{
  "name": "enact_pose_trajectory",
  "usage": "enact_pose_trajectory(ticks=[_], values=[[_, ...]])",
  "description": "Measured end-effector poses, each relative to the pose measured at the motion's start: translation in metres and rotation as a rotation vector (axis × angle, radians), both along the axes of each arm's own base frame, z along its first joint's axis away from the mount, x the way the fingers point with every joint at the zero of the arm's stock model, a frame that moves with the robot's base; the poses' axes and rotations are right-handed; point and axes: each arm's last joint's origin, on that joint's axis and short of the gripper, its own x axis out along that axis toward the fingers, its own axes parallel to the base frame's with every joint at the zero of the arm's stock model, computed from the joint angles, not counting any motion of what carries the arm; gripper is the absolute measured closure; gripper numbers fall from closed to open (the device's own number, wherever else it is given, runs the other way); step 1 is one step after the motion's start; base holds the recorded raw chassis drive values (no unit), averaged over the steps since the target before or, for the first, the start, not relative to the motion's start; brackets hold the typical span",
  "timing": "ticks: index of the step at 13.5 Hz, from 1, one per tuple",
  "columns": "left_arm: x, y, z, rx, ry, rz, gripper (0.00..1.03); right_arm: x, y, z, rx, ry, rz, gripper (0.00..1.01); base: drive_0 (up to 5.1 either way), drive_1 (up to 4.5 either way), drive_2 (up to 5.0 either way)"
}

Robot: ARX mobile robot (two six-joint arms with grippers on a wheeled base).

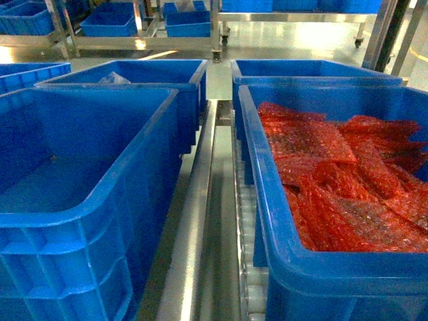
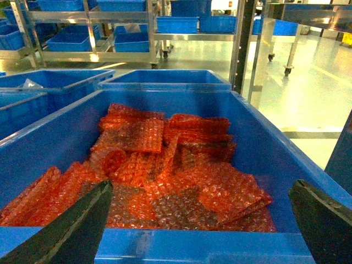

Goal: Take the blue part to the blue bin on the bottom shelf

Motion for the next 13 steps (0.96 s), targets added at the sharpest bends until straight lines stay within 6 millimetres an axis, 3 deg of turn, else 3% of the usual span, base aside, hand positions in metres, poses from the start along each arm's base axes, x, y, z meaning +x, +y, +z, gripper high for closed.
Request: enact_pose_trajectory(ticks=[13], values=[[0.0, 0.0, 0.0001, -0.001, 0.0, 0.0, 0.6, 0.0, 0.0, 0.0, 0.0, 0.0, 0.0, 0.03, 0.0, 0.0, 0.0]])
